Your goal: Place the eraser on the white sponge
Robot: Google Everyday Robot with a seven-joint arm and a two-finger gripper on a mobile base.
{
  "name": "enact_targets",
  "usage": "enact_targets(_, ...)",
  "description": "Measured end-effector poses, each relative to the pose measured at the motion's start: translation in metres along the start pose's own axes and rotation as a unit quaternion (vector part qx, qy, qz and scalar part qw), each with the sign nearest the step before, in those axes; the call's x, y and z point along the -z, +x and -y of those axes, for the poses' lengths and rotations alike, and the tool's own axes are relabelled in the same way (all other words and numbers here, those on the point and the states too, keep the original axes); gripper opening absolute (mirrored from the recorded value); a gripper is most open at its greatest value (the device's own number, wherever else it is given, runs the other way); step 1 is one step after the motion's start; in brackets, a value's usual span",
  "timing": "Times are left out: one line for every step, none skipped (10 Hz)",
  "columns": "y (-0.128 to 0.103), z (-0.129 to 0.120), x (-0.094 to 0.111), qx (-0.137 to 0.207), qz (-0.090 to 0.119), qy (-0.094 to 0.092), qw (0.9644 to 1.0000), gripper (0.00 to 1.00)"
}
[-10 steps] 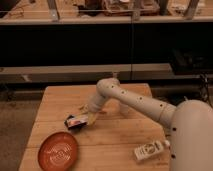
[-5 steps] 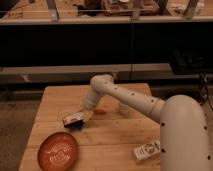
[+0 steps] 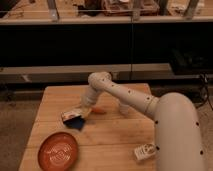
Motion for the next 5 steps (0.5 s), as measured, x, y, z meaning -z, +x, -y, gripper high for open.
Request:
enact_targets(-0.0005, 0.0011, 0.0003, 0.002, 0.000, 0.000, 1.0000, 0.69)
enact_targets(0.0017, 0.0012, 0.0014, 0.003, 0.000, -0.001, 1.0000, 0.69)
enact_targets(0.0027, 0.0013, 0.0016, 0.003, -0.001, -0.001, 1.0000, 0.69)
enact_targets(0.0026, 0.0024, 0.0015, 0.005, -0.001, -0.002, 1.0000, 0.69)
enact_targets(0.0014, 0.0037, 0.0006, 0.007, -0.002, -0.003, 1.0000, 0.69)
